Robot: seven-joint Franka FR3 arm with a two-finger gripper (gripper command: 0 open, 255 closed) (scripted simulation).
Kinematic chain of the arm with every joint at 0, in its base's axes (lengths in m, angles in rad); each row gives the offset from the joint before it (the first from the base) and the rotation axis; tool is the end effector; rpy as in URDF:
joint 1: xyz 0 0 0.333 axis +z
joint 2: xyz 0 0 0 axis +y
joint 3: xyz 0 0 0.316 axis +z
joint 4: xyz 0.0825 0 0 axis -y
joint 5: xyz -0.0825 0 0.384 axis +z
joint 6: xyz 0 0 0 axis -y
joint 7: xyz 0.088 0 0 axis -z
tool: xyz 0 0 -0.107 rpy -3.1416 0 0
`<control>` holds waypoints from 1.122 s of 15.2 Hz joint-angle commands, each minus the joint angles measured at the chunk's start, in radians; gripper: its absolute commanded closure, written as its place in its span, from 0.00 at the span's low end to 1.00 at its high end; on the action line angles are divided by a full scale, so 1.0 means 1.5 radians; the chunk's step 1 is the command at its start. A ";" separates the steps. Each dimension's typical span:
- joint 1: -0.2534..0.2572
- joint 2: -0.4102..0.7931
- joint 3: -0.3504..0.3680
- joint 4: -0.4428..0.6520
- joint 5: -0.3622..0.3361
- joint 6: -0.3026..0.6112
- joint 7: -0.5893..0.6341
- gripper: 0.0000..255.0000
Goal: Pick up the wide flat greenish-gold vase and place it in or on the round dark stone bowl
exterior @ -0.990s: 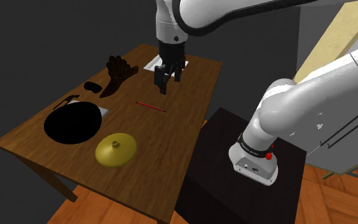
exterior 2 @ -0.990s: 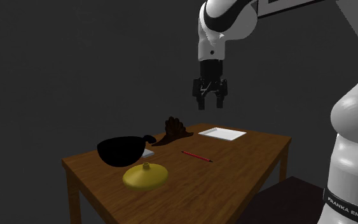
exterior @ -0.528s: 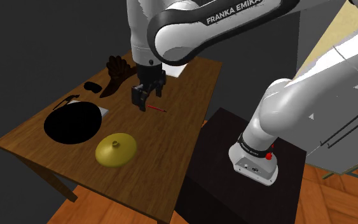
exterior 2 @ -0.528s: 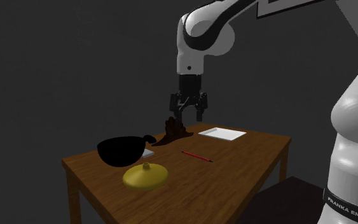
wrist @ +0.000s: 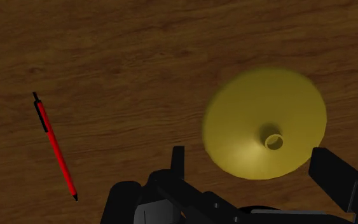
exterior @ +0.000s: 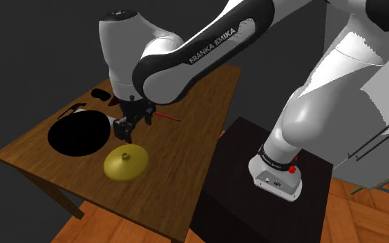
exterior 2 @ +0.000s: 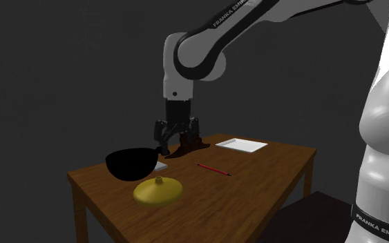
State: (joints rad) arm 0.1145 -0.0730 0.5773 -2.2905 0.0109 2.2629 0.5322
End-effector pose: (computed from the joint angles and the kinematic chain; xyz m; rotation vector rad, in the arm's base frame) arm 0.3908 0.3257 0.3797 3.1254 0.2384 0.0715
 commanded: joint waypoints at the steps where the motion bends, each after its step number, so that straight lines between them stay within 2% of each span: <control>1: 0.003 0.056 0.014 0.032 -0.046 0.020 0.046 0.00; 5: 0.033 0.167 0.019 0.103 -0.145 0.041 0.136 0.00; 12: 0.047 0.216 0.000 0.092 -0.191 0.091 0.167 0.00; 17: 0.048 0.220 -0.002 0.091 -0.195 0.095 0.170 0.00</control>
State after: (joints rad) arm 0.1865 0.2570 0.5741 -2.1530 -0.2811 2.4048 0.7866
